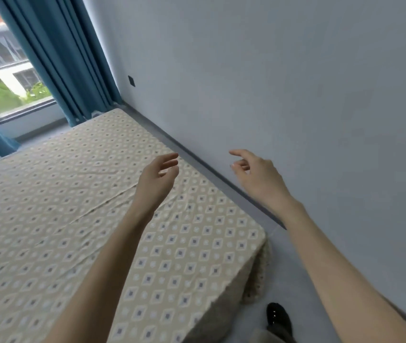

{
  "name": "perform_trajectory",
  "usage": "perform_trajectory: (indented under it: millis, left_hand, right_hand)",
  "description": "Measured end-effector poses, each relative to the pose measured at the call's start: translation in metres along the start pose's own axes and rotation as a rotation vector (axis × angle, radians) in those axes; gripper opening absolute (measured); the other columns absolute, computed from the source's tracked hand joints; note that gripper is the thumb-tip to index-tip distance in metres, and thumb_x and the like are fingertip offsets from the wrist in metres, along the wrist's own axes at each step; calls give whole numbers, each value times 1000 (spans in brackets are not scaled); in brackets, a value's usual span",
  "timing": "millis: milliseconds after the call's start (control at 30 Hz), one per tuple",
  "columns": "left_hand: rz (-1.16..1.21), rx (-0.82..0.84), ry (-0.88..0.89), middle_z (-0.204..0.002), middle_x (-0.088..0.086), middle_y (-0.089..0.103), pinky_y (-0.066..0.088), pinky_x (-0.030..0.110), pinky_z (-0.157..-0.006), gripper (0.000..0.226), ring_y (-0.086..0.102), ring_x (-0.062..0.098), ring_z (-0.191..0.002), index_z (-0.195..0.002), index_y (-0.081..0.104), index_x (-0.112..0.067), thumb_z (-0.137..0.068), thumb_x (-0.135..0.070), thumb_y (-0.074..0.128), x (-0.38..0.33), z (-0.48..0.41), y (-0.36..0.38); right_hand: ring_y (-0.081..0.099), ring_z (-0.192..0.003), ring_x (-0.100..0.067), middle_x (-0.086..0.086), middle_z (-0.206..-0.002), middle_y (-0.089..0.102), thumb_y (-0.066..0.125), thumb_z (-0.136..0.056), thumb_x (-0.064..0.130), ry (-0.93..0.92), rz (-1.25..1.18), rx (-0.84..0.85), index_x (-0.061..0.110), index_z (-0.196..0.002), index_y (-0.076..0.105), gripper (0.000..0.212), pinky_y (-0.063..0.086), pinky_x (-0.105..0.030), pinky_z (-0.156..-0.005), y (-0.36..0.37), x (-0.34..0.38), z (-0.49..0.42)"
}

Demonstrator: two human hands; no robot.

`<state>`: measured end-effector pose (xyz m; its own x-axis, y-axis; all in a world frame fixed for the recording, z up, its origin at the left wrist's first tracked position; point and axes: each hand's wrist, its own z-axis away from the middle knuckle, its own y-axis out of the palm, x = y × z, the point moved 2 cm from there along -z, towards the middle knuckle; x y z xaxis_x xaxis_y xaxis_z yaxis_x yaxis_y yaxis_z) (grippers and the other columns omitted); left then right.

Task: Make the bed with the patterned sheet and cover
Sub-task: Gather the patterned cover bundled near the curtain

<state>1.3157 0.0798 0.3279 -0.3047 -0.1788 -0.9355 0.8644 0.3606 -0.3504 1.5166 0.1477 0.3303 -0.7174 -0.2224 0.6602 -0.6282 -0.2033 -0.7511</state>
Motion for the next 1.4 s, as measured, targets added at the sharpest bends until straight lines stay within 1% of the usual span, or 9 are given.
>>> perform_trajectory:
  millis: [267, 367, 500, 633, 800, 1067, 1200, 1267, 1400]
  left_hand:
    - [104, -69, 3, -122, -9, 61, 45, 18, -77, 36, 57, -3, -99, -128, 56, -25, -93, -18, 51, -63, -53, 171]
    - [138, -140, -14, -122, -7, 61, 44, 23, -83, 36, 57, 2, -101, -129, 57, -23, -94, -17, 52, -89, -75, 207]
    - [118, -207, 11, -122, -6, 61, 43, 22, -81, 36, 59, 10, -105, -129, 56, -23, -95, -18, 50, -124, -112, 226]
    - [112, -303, 49, -122, -6, 61, 45, 22, -81, 34, 59, 13, -106, -128, 56, -25, -95, -18, 50, -153, -162, 221]
    - [49, -417, 86, -121, -8, 59, 43, 22, -80, 36, 55, 9, -105, -130, 55, -24, -95, -18, 50, -171, -233, 197]
    - [58, -607, 73, -119, -11, 58, 43, 26, -87, 35, 55, 11, -108, -129, 55, -27, -96, -20, 49, -190, -353, 123]
    - [44, -683, 37, -122, -9, 58, 44, 28, -88, 32, 55, 12, -110, -127, 55, -28, -97, -20, 48, -182, -400, 90]
    - [45, -737, 27, -125, -6, 59, 46, 33, -94, 32, 57, 16, -113, -126, 56, -29, -97, -20, 49, -176, -417, 72]
    - [31, -831, -29, -122, -8, 61, 46, 41, -100, 31, 58, 18, -112, -124, 57, -31, -96, -20, 50, -145, -470, 27]
  right_hand:
    - [60, -104, -13, 12, -116, 63, 43, -99, 31, -66, 86, 2, 33, -133, 50, 35, 46, -27, -79, -126, -118, -67]
    - [60, -102, -13, 12, -116, 63, 42, -99, 30, -130, 121, 41, 32, -133, 49, 35, 48, -28, -80, -167, -138, -99]
    - [61, -99, -12, 13, -115, 62, 42, -99, 31, -223, 123, 51, 33, -134, 48, 35, 48, -29, -79, -203, -133, -152]
    - [60, -100, -13, 11, -117, 62, 41, -99, 31, -339, 122, 63, 33, -134, 48, 36, 49, -30, -80, -217, -109, -219]
    - [57, -109, -15, 13, -120, 62, 38, -100, 32, -476, 238, 78, 35, -135, 45, 36, 39, -26, -78, -216, -82, -309]
    - [58, -102, -12, 14, -119, 60, 39, -100, 33, -634, 128, 110, 35, -136, 44, 36, 37, -25, -71, -190, -3, -449]
    - [58, -93, -11, 13, -112, 62, 41, -100, 32, -734, 11, 156, 33, -136, 46, 36, 40, -22, -66, -155, 40, -511]
    - [56, -88, -9, 13, -104, 61, 43, -100, 31, -768, -39, 187, 31, -136, 46, 36, 41, -20, -64, -135, 62, -537]
    - [59, -90, -10, 23, -85, 51, 44, -99, 30, -800, -125, 243, 32, -135, 48, 36, 49, -26, -72, -77, 116, -611]
